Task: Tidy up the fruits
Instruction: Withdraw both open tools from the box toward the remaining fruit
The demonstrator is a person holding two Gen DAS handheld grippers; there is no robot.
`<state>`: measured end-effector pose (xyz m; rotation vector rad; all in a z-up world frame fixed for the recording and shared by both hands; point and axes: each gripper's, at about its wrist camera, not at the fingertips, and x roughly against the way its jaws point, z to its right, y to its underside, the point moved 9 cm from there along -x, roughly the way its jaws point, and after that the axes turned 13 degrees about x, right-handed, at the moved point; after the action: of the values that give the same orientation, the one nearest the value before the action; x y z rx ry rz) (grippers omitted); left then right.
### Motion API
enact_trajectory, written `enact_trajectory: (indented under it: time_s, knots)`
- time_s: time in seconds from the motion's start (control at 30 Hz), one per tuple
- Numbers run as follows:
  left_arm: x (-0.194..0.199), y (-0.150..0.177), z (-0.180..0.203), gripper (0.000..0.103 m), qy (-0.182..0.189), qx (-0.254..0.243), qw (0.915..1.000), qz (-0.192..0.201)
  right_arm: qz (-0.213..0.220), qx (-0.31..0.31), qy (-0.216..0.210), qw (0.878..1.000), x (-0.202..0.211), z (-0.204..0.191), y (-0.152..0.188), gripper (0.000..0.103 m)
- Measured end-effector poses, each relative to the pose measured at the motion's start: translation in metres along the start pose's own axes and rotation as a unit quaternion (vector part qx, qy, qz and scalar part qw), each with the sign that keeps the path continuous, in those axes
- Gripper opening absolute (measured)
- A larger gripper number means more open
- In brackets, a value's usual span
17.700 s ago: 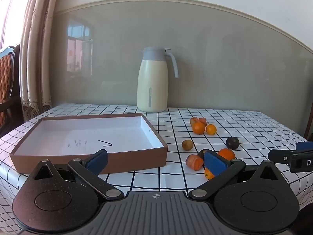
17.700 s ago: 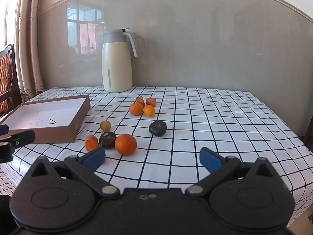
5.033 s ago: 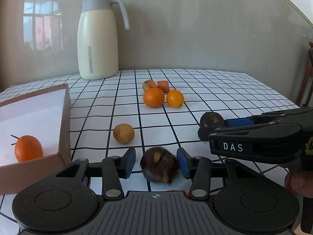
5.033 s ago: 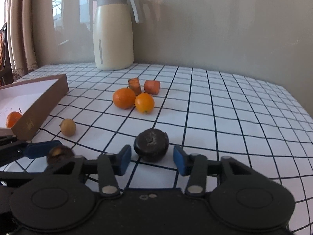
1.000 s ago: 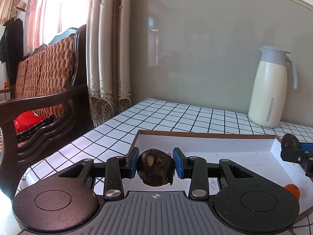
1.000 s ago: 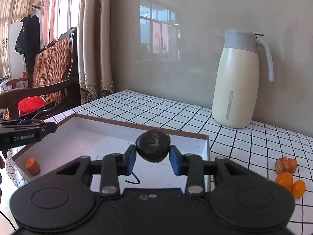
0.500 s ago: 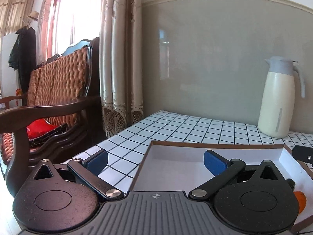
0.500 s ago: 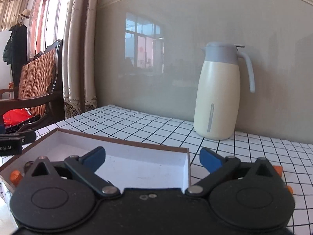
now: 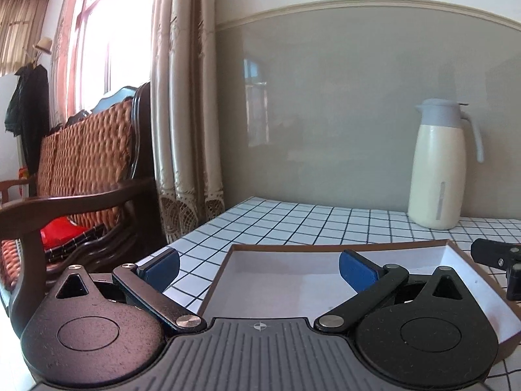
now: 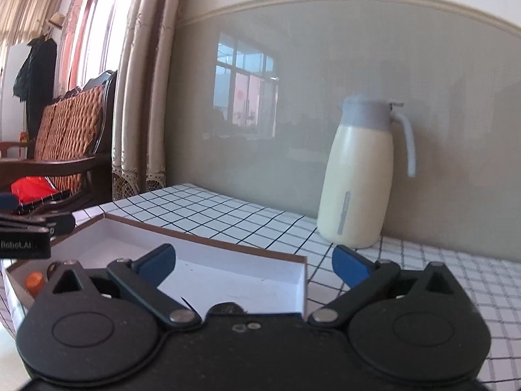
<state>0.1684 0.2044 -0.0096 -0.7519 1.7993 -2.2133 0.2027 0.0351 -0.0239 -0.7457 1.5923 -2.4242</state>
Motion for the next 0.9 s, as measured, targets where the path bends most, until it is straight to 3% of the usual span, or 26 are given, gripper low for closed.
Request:
enact_trajectory:
  time_s: [0.5, 0.9]
  knots:
    - [0.051, 0.01, 0.032, 0.103, 0.048, -0.009, 0.9988, 0.006, -0.008, -0.028, 0.041, 0.999, 0.056, 0.034, 0.019, 0.097]
    - [0.068, 0.019, 0.067, 0.103, 0.088, -0.01, 0.9961, 0.004, -0.025, -0.024, 0.085, 0.996, 0.082, 0.068, 0.038, 0.097]
